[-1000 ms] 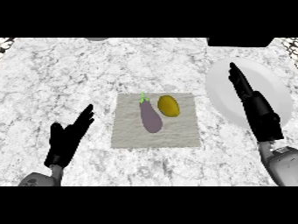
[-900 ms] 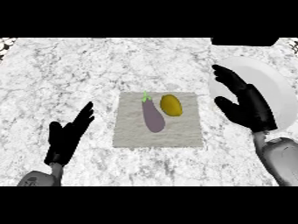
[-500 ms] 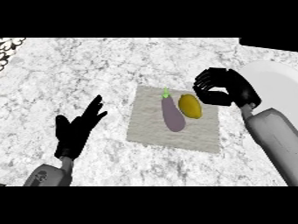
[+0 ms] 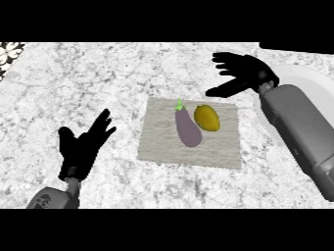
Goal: Pick the eggplant from the placemat and place it in the plate
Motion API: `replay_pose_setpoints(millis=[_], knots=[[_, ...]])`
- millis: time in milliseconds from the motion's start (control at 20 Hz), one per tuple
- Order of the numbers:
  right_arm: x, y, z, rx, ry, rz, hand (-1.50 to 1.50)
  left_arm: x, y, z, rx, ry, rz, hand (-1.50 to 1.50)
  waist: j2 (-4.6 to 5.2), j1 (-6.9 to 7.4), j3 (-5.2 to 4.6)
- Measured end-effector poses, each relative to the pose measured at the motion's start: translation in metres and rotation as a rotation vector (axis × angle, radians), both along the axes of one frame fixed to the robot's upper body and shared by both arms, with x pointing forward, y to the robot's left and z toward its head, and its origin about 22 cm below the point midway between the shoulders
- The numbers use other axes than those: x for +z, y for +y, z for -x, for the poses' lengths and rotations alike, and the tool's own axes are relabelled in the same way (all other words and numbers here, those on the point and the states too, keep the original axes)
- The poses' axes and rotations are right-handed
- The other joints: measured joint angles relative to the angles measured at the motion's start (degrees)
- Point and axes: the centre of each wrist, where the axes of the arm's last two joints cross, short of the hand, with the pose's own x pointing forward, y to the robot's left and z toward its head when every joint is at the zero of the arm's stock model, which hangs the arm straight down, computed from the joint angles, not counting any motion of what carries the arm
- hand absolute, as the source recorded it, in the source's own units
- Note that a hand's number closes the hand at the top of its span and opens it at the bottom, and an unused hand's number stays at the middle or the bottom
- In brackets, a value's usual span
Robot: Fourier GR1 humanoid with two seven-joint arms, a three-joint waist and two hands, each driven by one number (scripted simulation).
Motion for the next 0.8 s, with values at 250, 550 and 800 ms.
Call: replay_pose_setpoints(millis=[250,550,800], knots=[[0.021,0.001,-0.017,0.222,0.095,0.098,-1.5,0.001,-0.001,0.001,-0.001,-0.001,0.006,0.0,0.04,-0.27,-0.08],[0.041,0.026,-0.03,0.486,0.226,0.227,-1.5,0.001,-0.001,0.001,0.001,-0.002,0.006,0.0,0.08,-0.25,-0.15],[0.045,0.057,-0.035,0.629,0.297,0.324,-1.5,0.003,0.001,0.002,0.01,0.007,0.005,0.0,-0.13,-0.85,-0.2]])
